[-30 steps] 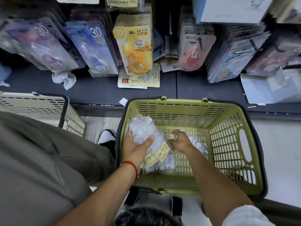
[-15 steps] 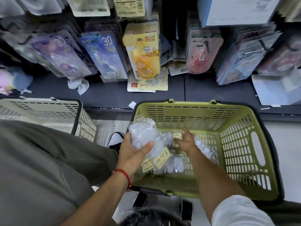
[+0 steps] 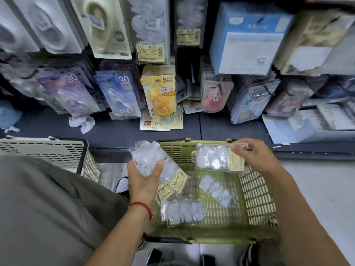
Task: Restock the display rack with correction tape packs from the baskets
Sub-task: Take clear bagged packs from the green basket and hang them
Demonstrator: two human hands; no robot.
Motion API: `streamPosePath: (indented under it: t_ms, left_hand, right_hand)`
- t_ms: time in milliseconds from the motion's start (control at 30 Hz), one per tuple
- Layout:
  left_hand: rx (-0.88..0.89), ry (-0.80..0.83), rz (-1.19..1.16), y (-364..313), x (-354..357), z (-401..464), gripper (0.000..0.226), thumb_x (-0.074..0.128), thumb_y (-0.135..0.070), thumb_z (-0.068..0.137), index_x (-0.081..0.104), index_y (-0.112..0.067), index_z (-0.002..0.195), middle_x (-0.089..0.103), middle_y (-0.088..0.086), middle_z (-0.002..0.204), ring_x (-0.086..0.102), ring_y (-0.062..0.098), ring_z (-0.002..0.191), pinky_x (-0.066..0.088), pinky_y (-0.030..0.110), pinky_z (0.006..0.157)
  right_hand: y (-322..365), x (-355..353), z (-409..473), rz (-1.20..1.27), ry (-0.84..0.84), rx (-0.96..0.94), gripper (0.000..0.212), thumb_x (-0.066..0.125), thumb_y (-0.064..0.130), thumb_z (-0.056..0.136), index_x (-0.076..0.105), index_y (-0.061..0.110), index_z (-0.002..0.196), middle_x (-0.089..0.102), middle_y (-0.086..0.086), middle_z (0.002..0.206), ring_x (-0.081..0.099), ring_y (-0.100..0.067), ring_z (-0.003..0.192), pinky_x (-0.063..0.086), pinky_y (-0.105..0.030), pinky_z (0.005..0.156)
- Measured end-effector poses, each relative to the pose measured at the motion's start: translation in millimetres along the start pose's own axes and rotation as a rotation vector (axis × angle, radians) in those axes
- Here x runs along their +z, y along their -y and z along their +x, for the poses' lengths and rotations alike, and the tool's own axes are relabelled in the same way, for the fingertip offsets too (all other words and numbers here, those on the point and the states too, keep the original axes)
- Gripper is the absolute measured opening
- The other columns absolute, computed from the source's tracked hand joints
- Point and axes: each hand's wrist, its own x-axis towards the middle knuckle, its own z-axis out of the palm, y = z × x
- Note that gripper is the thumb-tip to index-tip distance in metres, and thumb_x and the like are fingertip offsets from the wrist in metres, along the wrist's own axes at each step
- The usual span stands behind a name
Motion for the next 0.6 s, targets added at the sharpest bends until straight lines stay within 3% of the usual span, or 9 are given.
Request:
streamPosePath:
  t_ms: [100, 167, 233, 333, 400, 467, 533, 600]
  left_hand:
    - [0.063, 0.011, -0.077, -24.4, 3.3, -1.0, 0.045, 0.086, -0.040, 0.084, 0.056, -0.036, 0.116, 0.070, -0.010, 0.117, 0.069, 0.013, 0.107, 0.055, 0.032, 0.087]
    - [0.053, 0.100, -0.167, -42.5, 6.4, -3.9, 0.046, 0.087, -0.039, 0.083, 0.060, -0.033, 0.119, 0.075, -0.005, 0.119, 0.073, 0.016, 0.107, 0.059, 0.041, 0.095]
    - [0.055, 0.196, -0.247, -65.4, 9.4, -6.9, 0.054, 0.089, -0.043, 0.079, 0.062, -0.029, 0.123, 0.077, -0.001, 0.122, 0.074, 0.023, 0.112, 0.057, 0.053, 0.102]
    - [0.152, 0.272, -0.313, -103.3, 9.5, -4.1, 0.066, 0.089, -0.044, 0.070, 0.062, -0.027, 0.128, 0.075, -0.001, 0.127, 0.072, 0.024, 0.118, 0.054, 0.054, 0.106]
    - [0.233, 0.306, -0.286, -126.8, 8.8, 0.9, 0.063, 0.089, -0.041, 0.071, 0.063, -0.029, 0.127, 0.077, -0.008, 0.121, 0.074, 0.015, 0.113, 0.058, 0.047, 0.103]
    - [0.323, 0.335, -0.228, -150.9, 8.3, 9.3, 0.047, 0.088, -0.037, 0.074, 0.062, -0.038, 0.115, 0.076, -0.027, 0.106, 0.072, -0.007, 0.100, 0.060, 0.023, 0.091]
    - [0.399, 0.368, -0.191, -178.8, 10.0, 17.7, 0.043, 0.086, -0.032, 0.078, 0.053, -0.046, 0.102, 0.065, -0.050, 0.088, 0.062, -0.028, 0.084, 0.049, 0.000, 0.069]
    - [0.461, 0.395, -0.135, -210.9, 11.0, 23.3, 0.045, 0.085, -0.029, 0.083, 0.048, -0.049, 0.099, 0.054, -0.061, 0.080, 0.052, -0.038, 0.078, 0.040, -0.007, 0.060]
  right_hand:
    - [40.1, -14.3, -24.6, 0.359, 0.013, -0.026, 0.008, 0.078, 0.024, 0.087, 0.076, 0.017, 0.091, 0.076, -0.008, 0.082, 0.070, -0.023, 0.071, 0.057, -0.030, 0.059]
    - [64.5, 1.9, -33.2, 0.483, 0.086, -0.031, 0.015, 0.076, 0.020, 0.085, 0.072, 0.013, 0.097, 0.077, -0.012, 0.087, 0.073, -0.022, 0.074, 0.061, -0.030, 0.062]
    - [84.9, 25.9, -37.0, 0.467, 0.094, -0.038, 0.010, 0.071, 0.006, 0.093, 0.066, 0.007, 0.102, 0.075, -0.012, 0.085, 0.071, -0.021, 0.074, 0.059, -0.031, 0.064]
    - [110.8, 48.0, -35.8, 0.330, 0.098, -0.074, 0.005, 0.066, 0.003, 0.099, 0.063, 0.004, 0.102, 0.071, -0.011, 0.079, 0.069, -0.017, 0.073, 0.054, -0.026, 0.064]
    - [131.0, 47.0, -34.0, 0.255, 0.150, -0.122, 0.011, 0.070, 0.009, 0.098, 0.062, 0.009, 0.107, 0.072, -0.013, 0.083, 0.071, -0.014, 0.077, 0.055, -0.024, 0.068]
    - [153.9, 38.2, -30.4, 0.178, 0.197, -0.190, 0.019, 0.073, 0.016, 0.097, 0.063, 0.016, 0.114, 0.076, -0.008, 0.085, 0.072, -0.014, 0.079, 0.057, -0.024, 0.073]
    - [177.3, 27.1, -26.2, 0.089, 0.235, -0.260, 0.021, 0.072, 0.020, 0.098, 0.064, 0.017, 0.117, 0.079, -0.006, 0.090, 0.076, -0.021, 0.087, 0.059, -0.032, 0.081]
    - [197.4, 15.7, -21.5, 0.059, 0.236, -0.333, 0.022, 0.070, 0.022, 0.099, 0.063, 0.007, 0.114, 0.076, -0.017, 0.092, 0.073, -0.028, 0.085, 0.058, -0.038, 0.080]
